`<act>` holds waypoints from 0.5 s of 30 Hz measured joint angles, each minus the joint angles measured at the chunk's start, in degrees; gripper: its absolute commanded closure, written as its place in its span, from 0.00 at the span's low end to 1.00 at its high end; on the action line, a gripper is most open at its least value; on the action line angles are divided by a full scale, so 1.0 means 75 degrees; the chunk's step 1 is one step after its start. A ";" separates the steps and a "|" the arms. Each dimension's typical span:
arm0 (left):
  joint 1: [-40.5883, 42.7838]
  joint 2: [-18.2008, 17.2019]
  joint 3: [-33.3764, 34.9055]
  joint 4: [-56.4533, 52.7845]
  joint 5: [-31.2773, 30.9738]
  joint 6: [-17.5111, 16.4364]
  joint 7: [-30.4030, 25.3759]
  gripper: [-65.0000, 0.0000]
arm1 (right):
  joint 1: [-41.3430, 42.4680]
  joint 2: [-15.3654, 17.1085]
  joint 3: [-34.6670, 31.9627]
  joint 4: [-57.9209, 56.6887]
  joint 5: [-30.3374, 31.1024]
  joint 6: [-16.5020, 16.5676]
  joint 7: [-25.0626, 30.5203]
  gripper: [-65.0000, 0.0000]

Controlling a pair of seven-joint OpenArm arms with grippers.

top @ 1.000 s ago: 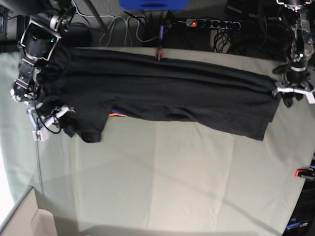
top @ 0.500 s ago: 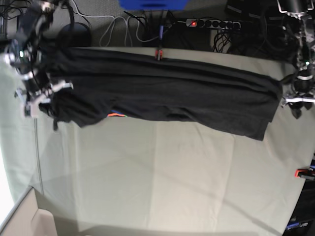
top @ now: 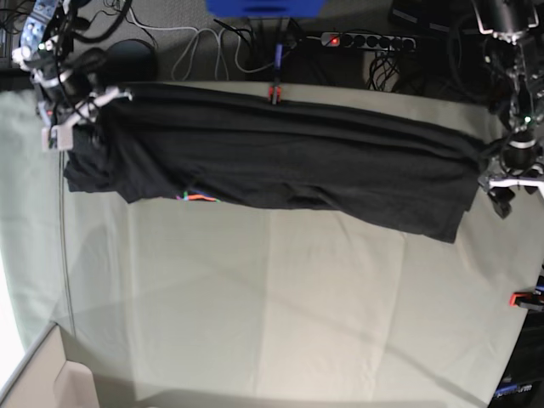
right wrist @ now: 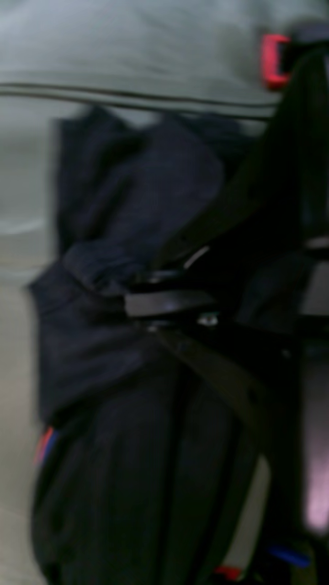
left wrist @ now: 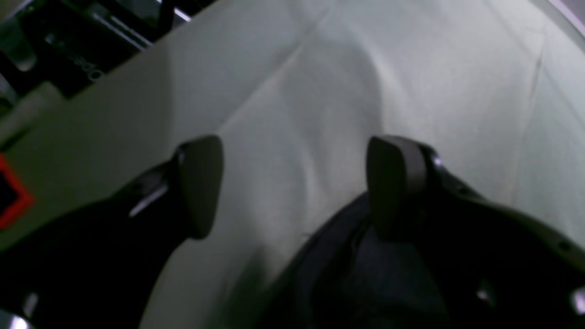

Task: Layout the t-shirt on the table in an organized manner, then fold the t-shirt properly

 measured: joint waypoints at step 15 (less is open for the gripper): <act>-0.0347 0.0044 0.0015 -0.0769 0.0009 0.0003 0.0041 0.26 | 0.0230 0.0134 0.0627 -0.0656 0.0041 0.0006 0.0015 1.00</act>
